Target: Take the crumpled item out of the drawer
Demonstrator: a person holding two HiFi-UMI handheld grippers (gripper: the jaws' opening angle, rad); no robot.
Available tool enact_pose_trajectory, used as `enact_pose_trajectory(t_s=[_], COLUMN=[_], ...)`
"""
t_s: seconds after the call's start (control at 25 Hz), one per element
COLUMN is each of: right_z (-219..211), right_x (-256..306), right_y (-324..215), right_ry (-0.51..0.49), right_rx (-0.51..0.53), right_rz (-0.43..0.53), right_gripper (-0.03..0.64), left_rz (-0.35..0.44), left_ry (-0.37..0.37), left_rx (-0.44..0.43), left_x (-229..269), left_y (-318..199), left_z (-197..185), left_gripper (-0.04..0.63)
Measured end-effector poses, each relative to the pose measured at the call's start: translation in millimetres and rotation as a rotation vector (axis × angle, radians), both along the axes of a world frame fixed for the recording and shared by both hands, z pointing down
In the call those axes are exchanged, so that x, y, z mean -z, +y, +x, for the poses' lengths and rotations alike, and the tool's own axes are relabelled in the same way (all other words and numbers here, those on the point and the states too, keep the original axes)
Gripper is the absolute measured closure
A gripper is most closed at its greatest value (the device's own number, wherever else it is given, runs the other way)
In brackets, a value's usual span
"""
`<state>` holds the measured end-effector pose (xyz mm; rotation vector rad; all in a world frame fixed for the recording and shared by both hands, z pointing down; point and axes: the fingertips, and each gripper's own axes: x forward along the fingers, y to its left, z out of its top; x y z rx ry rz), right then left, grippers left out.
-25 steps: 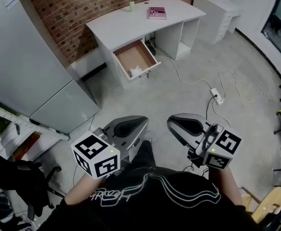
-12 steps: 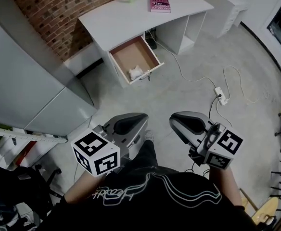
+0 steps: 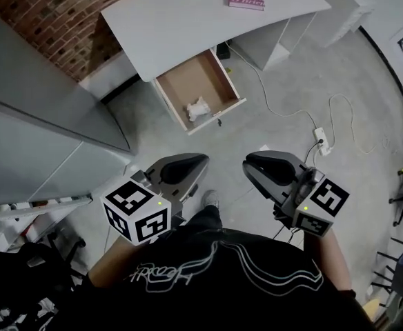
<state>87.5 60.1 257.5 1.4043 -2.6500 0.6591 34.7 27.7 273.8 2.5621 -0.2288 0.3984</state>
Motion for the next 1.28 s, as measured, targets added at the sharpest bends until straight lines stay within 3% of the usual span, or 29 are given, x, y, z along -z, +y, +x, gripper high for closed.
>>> enact_pose_trajectory(t_s=[0.4, 0.52, 0.68, 1.28], right_z=[19, 23, 28, 16], right_x=[-43, -62, -91, -253], right_y=[-89, -115, -154, -292], right_ry=[0.134, 0.188, 0.259, 0.471], right_rx=[0.064, 0.102, 0.167, 0.549], right_rz=[-0.056, -0.076, -0.103, -0.261], right_gripper=[0.557, 0.489, 0.472, 0.407], left_rz=[-0.011, -0.028, -0.053, -0.189], left_ry=[-0.017, -0.035, -0.055, -0.110], left_rx=[0.073, 0.103, 0.143, 0.376], left_x=[-43, -60, -75, -132], left_y=[-77, -93, -117, -215], left_z=[6, 6, 6, 2], left_gripper=[0.572, 0.572, 0.572, 0.572])
